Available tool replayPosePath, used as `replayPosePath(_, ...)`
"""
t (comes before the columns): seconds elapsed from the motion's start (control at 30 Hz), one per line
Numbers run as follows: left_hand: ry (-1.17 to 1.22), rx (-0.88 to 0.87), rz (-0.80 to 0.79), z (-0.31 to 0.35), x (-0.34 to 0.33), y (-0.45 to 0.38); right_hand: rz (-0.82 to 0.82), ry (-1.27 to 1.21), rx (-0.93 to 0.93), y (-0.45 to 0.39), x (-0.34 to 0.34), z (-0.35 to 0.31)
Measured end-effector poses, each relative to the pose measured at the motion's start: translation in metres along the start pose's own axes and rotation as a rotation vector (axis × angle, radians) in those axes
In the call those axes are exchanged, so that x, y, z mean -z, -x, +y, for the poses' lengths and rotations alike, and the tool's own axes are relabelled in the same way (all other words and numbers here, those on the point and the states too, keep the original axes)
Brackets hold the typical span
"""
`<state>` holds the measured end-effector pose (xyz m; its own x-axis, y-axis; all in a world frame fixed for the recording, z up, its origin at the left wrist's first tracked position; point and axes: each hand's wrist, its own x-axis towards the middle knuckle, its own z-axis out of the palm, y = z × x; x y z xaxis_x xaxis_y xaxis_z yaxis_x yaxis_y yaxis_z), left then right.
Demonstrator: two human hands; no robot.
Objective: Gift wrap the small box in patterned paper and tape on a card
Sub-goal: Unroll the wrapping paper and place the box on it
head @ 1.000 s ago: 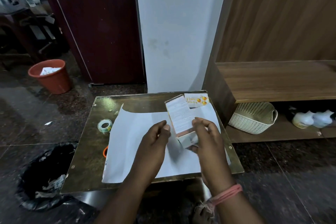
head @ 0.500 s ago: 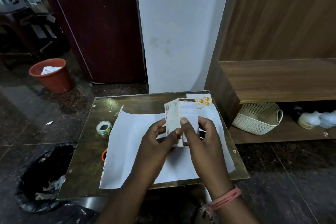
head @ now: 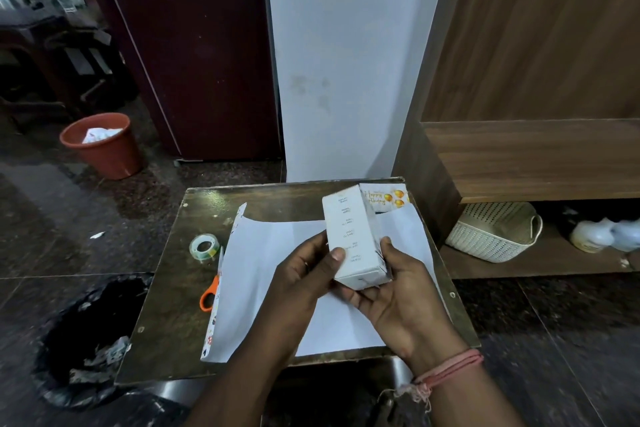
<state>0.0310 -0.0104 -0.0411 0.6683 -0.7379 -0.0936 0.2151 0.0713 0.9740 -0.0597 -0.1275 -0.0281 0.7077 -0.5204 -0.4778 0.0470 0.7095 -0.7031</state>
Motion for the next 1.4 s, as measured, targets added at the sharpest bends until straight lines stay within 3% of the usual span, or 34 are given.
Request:
replayPosePath(0.37,-0.009,-0.024,0.026,0.0,-0.002,-0.001,0.015,0.225,0.138,-0.008,0.0,0.002)
replayPosePath(0.6,-0.069,-0.084,0.029,0.004,0.001,0.001,0.143,0.555,0.406,-0.005,-0.003,0.006)
replayPosePath(0.7,-0.234,-0.157,0.087,0.003,0.002,0.002,0.08,0.496,0.447,-0.001,-0.008,0.005)
replayPosePath(0.8,-0.496,-0.282,0.134,-0.001,0.005,0.003,-0.022,0.246,0.396,-0.001,-0.008,0.0)
replayPosePath(0.97,-0.832,-0.469,0.022,-0.003,0.013,0.002,-0.1,0.131,0.307,-0.004,-0.001,-0.01)
replayPosePath(1.1,-0.723,-0.444,0.106,-0.005,0.013,0.0,-0.045,0.115,0.327,-0.008,0.001,-0.008)
replayPosePath(1.23,-0.521,-0.265,0.28,-0.01,0.014,-0.001,0.004,0.037,0.29,-0.009,-0.003,-0.005)
replayPosePath(1.4,-0.422,-0.182,0.344,-0.007,0.009,-0.004,0.042,-0.014,0.314,-0.007,-0.003,-0.008)
